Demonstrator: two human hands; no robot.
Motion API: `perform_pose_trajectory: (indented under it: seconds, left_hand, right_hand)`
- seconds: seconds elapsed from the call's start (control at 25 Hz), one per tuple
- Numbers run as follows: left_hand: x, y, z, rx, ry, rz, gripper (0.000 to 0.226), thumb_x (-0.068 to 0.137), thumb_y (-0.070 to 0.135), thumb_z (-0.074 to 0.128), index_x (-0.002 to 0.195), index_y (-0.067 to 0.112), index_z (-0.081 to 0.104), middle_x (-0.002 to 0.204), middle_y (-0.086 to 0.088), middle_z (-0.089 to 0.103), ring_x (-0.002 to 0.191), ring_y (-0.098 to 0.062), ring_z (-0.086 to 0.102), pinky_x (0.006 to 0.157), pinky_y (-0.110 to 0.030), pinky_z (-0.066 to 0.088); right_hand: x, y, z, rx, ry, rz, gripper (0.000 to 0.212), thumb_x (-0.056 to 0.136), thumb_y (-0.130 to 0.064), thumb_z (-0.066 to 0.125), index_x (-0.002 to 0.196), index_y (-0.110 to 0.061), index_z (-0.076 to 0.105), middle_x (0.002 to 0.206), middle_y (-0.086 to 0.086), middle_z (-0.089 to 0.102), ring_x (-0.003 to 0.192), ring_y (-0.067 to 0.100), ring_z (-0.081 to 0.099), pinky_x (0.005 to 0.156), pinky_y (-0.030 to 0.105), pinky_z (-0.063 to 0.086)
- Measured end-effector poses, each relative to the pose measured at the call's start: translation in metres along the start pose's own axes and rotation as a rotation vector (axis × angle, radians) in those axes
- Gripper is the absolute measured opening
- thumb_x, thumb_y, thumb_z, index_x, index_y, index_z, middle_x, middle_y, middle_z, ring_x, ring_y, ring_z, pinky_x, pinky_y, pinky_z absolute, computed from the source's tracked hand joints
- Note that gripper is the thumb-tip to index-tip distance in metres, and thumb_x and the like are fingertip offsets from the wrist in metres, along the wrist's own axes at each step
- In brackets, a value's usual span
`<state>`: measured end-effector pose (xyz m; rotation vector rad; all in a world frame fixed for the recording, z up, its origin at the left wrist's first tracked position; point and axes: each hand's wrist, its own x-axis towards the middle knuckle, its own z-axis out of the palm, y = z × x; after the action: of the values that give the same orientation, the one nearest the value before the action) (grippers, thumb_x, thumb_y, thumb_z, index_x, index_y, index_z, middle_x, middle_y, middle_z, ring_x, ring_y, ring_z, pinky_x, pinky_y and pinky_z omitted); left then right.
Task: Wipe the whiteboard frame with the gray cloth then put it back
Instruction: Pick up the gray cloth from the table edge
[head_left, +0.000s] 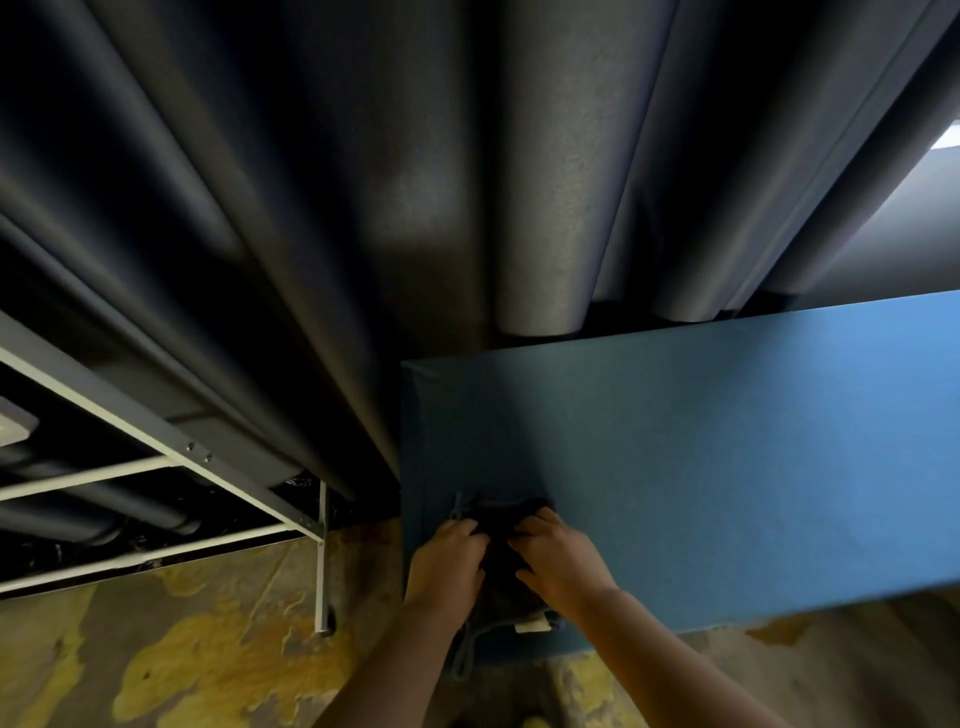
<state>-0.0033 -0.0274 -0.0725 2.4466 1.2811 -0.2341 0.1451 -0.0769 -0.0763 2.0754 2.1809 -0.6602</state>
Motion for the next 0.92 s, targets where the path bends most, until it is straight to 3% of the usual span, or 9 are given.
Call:
perform_pose_trajectory:
  seconds: [0.24,0.44,0.68,0.92]
  left_hand:
    - [0.005,0.000,-0.015,-0.014,-0.005,-0.014,0.019,0.093,0.018,0.049,0.102,0.019,0.065,0.110,-0.001,0.064,0.105,-0.018,0.058,0.083,-0.032,0.052]
    - [0.015,-0.001,-0.058,-0.055,0.087,-0.035,0.022,0.092,0.024,0.051,0.112,0.025,0.060,0.111,-0.001,0.065,0.103,-0.019,0.060,0.078,-0.030,0.047]
    - [0.011,0.003,-0.138,-0.020,0.250,-0.006,0.019,0.090,0.023,0.052,0.109,0.022,0.057,0.108,-0.003,0.064,0.100,-0.021,0.060,0.077,-0.033,0.048]
    - [-0.017,-0.002,-0.237,0.067,0.509,-0.005,0.018,0.090,0.024,0.051,0.106,0.023,0.057,0.107,-0.002,0.063,0.098,-0.020,0.060,0.074,-0.032,0.046]
  right_hand:
    - [0.004,0.001,-0.011,0.030,-0.005,0.018,0.030,0.092,-0.022,0.044,0.117,-0.014,0.058,0.122,0.007,0.056,0.114,0.025,0.045,0.087,0.037,0.046]
    - [0.015,0.001,-0.063,0.039,0.103,0.005,0.028,0.090,-0.022,0.044,0.113,-0.016,0.059,0.119,0.008,0.057,0.109,0.027,0.050,0.085,0.037,0.046]
    - [0.016,-0.017,-0.145,-0.016,0.266,-0.066,0.027,0.088,-0.022,0.045,0.110,-0.016,0.060,0.114,0.008,0.058,0.105,0.028,0.053,0.082,0.036,0.045]
    - [0.008,-0.062,-0.242,-0.056,0.493,-0.181,0.023,0.087,-0.021,0.047,0.101,-0.014,0.064,0.108,0.009,0.060,0.099,0.027,0.055,0.078,0.035,0.047]
